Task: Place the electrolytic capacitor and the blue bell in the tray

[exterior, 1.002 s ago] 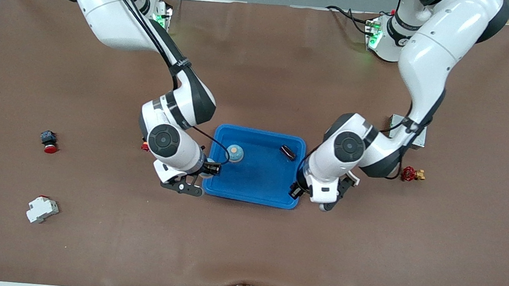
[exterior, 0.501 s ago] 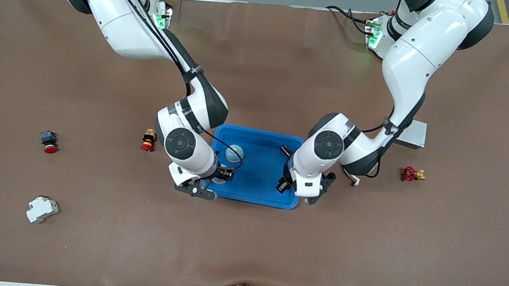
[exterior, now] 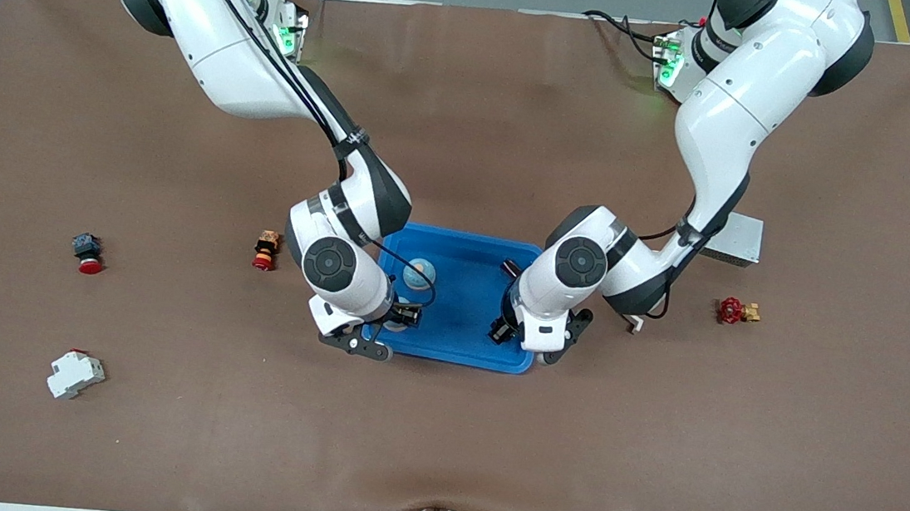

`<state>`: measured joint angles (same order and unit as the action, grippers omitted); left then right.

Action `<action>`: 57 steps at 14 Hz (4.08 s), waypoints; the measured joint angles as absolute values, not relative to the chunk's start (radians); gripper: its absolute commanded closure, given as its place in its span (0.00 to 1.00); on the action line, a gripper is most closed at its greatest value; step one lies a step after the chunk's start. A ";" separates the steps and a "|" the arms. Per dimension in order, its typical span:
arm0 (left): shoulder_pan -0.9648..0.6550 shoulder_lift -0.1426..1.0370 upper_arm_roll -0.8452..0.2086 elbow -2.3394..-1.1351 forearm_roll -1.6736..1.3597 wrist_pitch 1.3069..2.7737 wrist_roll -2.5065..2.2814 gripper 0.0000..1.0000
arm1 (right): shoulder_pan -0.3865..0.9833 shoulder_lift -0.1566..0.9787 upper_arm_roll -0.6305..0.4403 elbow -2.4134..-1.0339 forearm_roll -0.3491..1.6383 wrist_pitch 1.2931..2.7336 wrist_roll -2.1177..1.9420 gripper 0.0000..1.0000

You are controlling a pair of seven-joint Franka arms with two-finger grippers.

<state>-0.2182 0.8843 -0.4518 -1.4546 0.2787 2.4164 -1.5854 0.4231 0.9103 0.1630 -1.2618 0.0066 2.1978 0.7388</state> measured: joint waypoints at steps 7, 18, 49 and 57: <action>-0.204 0.838 -0.447 -1.397 0.280 2.411 -1.585 0.00 | 0.424 0.928 0.163 -1.260 0.007 2.211 0.739 0.96; -0.159 0.707 -0.439 -1.360 0.284 2.330 -1.529 0.00 | 0.425 0.932 0.163 -1.260 0.006 2.210 0.739 0.51; 0.095 0.169 -0.268 -1.347 0.161 1.562 -0.377 0.00 | 0.401 0.556 0.152 -1.347 0.007 1.796 0.657 0.00; -0.090 0.022 0.088 -1.409 0.035 1.443 -0.176 0.00 | 0.260 0.188 0.146 -1.662 0.007 1.674 0.410 0.00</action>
<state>-0.0902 0.0220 0.0884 -1.4092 0.0351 1.4427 -0.1761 0.2601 0.1876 0.1458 -1.6616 0.0067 1.6738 0.4101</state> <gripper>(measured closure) 0.000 0.000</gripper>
